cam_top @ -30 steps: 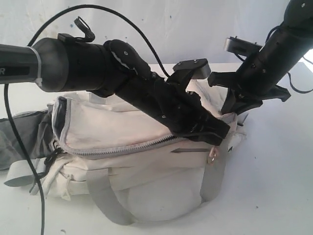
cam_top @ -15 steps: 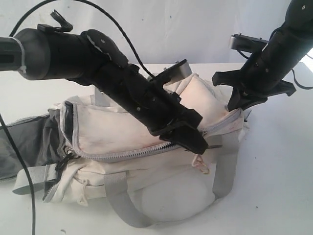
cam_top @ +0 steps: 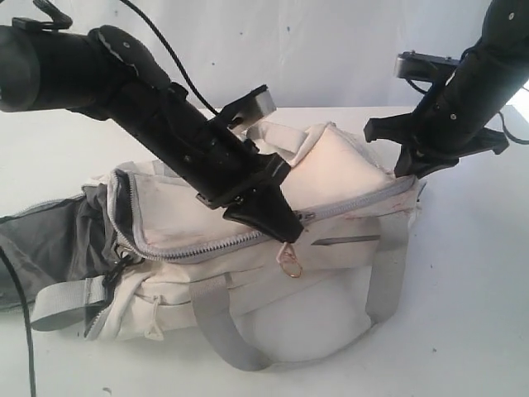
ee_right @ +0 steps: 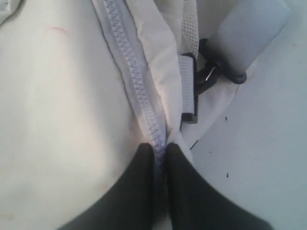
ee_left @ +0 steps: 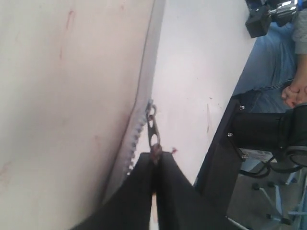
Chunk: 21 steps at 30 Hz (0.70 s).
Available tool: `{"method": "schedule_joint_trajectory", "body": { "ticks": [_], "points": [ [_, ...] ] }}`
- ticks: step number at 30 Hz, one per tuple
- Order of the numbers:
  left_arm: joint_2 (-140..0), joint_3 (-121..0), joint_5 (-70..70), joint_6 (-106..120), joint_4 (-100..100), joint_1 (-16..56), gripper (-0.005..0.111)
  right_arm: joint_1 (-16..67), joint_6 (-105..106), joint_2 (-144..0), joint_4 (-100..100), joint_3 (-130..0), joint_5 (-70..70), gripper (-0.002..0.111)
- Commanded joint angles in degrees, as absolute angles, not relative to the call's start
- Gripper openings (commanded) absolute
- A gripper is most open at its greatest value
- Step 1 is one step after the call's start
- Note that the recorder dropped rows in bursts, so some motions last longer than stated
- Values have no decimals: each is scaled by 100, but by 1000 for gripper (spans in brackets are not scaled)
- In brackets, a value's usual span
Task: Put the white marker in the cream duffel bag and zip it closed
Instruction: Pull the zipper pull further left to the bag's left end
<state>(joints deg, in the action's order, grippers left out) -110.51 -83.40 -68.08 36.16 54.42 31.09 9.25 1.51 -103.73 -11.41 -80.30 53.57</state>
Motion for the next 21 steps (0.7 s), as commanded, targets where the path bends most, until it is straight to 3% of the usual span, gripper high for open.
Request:
{"method": "schedule_joint_trajectory", "body": {
  "ticks": [1, 21],
  "points": [
    [-10729, -8340, -6996, 3379, 4723, 3049, 0, 844, -46, -10351, -789, -8058, 4862, 0],
    [-9532, -6789, -6996, 3470, 4086, 2022, 0, 456, -222, -10351, -789, -8058, 4614, 0]
  ]
}}
